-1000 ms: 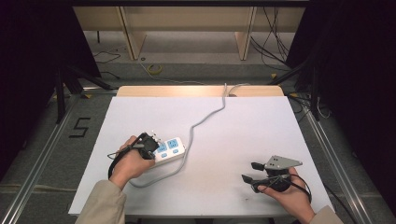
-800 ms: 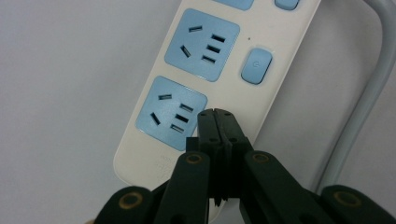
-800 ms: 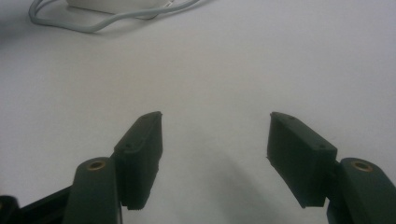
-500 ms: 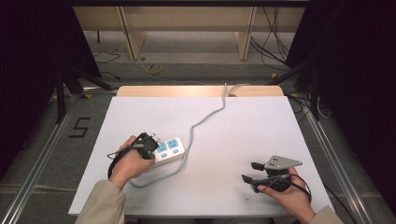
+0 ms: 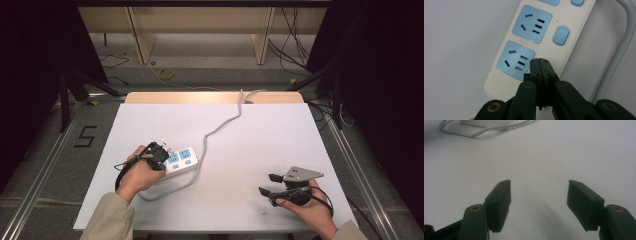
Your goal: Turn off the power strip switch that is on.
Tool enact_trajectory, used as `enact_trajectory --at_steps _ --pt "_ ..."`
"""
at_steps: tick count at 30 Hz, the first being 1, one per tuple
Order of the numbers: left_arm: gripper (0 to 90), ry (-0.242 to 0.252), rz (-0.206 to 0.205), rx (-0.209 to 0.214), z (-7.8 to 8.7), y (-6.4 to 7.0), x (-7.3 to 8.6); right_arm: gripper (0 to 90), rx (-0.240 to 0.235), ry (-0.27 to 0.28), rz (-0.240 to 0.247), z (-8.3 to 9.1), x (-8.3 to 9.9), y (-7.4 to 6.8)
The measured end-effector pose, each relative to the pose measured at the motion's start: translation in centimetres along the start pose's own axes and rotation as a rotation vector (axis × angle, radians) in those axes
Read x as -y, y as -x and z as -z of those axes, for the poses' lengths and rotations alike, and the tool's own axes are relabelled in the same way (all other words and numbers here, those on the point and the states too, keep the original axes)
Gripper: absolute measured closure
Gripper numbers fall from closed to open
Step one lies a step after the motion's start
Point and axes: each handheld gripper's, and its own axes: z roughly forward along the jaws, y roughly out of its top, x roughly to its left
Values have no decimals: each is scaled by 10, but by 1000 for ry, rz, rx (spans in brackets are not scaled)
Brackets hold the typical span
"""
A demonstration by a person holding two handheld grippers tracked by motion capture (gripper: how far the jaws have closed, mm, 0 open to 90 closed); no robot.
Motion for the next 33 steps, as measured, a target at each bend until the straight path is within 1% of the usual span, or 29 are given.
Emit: enact_trajectory --at_steps 2,3,6,13,14,16,17,22,23,27,29,33 --pt "898 2 -1 2 0 0 0 367 0 0 0 0 0 0" --pt "898 8 7 6 0 -1 0 367 0 0 0 0 0 0" --pt "898 14 15 12 0 -2 1 367 0 0 0 0 0 0" --pt "898 14 1 6 1 -2 1 367 0 1 0 0 0 0" --pt "898 25 0 -8 2 -2 1 367 0 1 0 0 0 0" --pt "899 33 10 2 3 -3 2 367 0 0 -2 0 0 0" --pt "898 37 13 1 2 -3 2 367 0 -1 -2 0 0 0" --pt "898 50 13 6 3 -3 1 367 0 1 -2 0 0 1" --pt "898 61 21 8 2 -3 1 367 0 1 -2 0 0 1" --pt "897 71 21 7 3 -2 0 367 1 1 -3 1 0 1" --pt "897 86 30 7 4 -2 0 367 1 1 -3 1 0 1" --pt "896 96 29 12 5 -3 1 367 1 2 -3 1 0 1"
